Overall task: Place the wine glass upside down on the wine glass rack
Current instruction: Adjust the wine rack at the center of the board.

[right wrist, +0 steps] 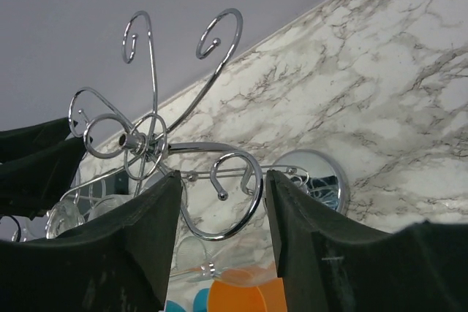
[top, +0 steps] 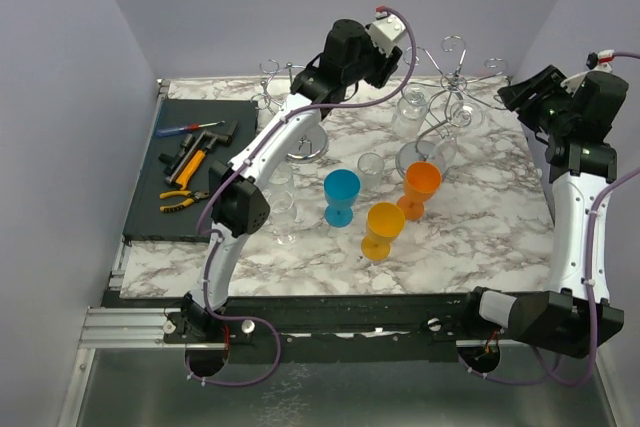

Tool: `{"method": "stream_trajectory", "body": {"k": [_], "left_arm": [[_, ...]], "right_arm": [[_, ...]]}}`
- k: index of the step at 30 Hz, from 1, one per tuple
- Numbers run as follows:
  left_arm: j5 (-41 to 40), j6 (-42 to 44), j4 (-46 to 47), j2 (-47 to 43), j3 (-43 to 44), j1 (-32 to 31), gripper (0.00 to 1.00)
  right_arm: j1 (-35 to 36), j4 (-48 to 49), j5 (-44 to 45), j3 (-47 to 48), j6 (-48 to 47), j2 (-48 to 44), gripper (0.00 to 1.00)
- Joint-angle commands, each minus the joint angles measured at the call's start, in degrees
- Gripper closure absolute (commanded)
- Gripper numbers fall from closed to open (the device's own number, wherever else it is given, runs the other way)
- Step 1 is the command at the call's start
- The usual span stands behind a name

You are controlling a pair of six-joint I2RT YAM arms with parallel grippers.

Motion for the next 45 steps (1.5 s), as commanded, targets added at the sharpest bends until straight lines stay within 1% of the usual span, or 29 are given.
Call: {"method": "stream_trajectory", "body": {"k": [1, 4, 8, 10, 11, 13, 14, 16, 19, 21, 23, 26, 31, 33, 37, 40, 43, 45], "left_arm": [[-1.8, 5.0, 0.6, -11.1, -7.6, 0.3, 0.47], [-4.9, 6.4, -2.0, -14.1, -9.6, 0.3, 0.41], [-8.2, 8.6, -3.3, -16.9, -11.8, 0.3, 0.31], [-10.1, 9.2, -3.3, -17.5, -11.2, 0.3, 0.25], [-10.2, 9.2, -3.3, -17.8, -10.7, 0.4, 0.22], [-9.2, 8.3, -3.3, -18.2, -9.2, 0.4, 0.19], [-7.4, 6.6, -3.6, -18.4, -8.0, 0.5, 0.17], [-0.8, 3.2, -4.8, -18.7, -5.7, 0.6, 0.15], [11.7, -4.0, -5.2, -18.9, -4.7, 0.5, 0.14], [18.7, -8.0, -5.1, -18.2, -4.2, 0.1, 0.11], [21.9, -9.3, -5.0, -17.0, -3.7, -1.1, 0.11], [23.2, -9.4, -4.4, -14.9, -2.9, -2.8, 0.11], [22.0, -9.9, -1.3, -11.4, -1.8, -4.8, 0.11], [21.7, -12.2, 0.7, -10.3, -1.8, -5.3, 0.11], [19.7, -12.7, 3.5, -7.7, -0.8, -6.4, 0.11], [16.7, -13.1, 5.6, -5.8, 0.1, -7.0, 0.11], [13.1, -13.9, 8.3, -4.0, 0.7, -7.4, 0.13], [12.2, -14.8, 10.3, -3.1, 0.9, -7.3, 0.13]], "right_arm": [[0.2, -2.8, 1.7, 5.1, -2.1, 1.2, 0.43], [0.3, -3.1, 2.2, 7.1, -2.7, 2.3, 0.39], [0.3, -2.7, 2.5, 8.7, -3.2, 4.3, 0.36], [0.3, -1.8, 2.2, 9.4, -3.2, 5.2, 0.35], [0.3, -1.3, 2.2, 9.8, -2.9, 5.9, 0.35], [0.3, 0.1, 1.8, 10.4, -2.5, 7.2, 0.34], [0.3, 1.0, 1.5, 10.6, -2.3, 7.9, 0.34], [0.3, 3.7, 1.2, 10.5, -1.5, 9.1, 0.33], [0.3, 6.7, 0.7, 10.6, -0.3, 11.0, 0.32], [0.3, 8.6, -0.2, 10.6, 1.1, 12.2, 0.32], [0.3, 10.3, -0.6, 10.3, 2.1, 13.5, 0.32], [0.3, 13.6, -1.1, 9.4, 3.7, 14.9, 0.33], [0.3, 17.3, -2.8, 8.3, 6.0, 17.3, 0.36], [0.3, 18.7, -3.5, 8.0, 6.8, 18.1, 0.40], [0.2, 19.8, -4.4, 8.2, 7.6, 19.5, 0.49], [0.3, 20.5, -4.7, 7.6, 7.7, 19.9, 0.54], [0.3, 21.2, -4.9, 6.6, 7.7, 19.7, 0.57], [0.3, 21.7, -5.0, 5.9, 7.8, 19.4, 0.58]]}}
